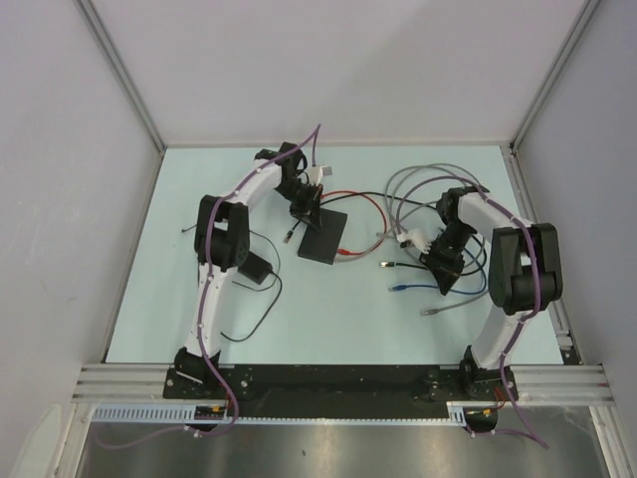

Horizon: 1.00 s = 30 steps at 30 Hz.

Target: Pull the plug from the switch port

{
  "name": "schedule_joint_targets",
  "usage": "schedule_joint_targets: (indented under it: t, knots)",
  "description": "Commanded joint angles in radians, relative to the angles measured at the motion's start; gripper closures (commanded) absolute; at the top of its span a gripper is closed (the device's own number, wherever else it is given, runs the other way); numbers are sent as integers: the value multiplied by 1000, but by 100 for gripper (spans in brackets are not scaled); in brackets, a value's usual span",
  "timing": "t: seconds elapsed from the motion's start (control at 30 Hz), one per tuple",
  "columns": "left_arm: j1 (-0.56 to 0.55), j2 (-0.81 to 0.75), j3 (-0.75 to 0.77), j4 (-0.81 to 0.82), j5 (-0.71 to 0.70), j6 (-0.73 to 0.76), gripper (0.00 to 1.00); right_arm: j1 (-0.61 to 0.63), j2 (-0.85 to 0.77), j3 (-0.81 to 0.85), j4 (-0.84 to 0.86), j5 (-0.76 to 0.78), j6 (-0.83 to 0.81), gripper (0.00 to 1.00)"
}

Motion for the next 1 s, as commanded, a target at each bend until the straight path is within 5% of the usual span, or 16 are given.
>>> schedule_joint_targets:
  t: [0.0,0.17,0.2,0.3,0.5,0.7,0.83,0.93,0.97]
  knots:
    - [-12,-16,16,-1,-16,13,99,-18,-50,-7,-20,154,-125,94]
    - [-14,-22,17,-6,-17,19,99,-23,-32,-11,17,259,-170,87]
    - [-14,-22,17,-6,-19,18,99,-20,-40,-10,17,262,-179,68]
    - [-10,-25,22,-9,-26,22,94,3,-82,21,-23,208,-235,51]
    - [2,-33,99,-10,-62,35,69,133,-98,214,-174,41,-222,47]
    - [17,-88,83,-10,-50,42,61,150,90,522,-208,-216,14,47]
    - [31,-117,59,-12,-39,35,66,147,255,703,-187,-385,195,47]
    - [45,-129,45,-26,-39,41,78,126,359,760,-77,-589,424,43]
    - [52,-132,28,-29,-33,44,91,121,373,745,-31,-618,476,41]
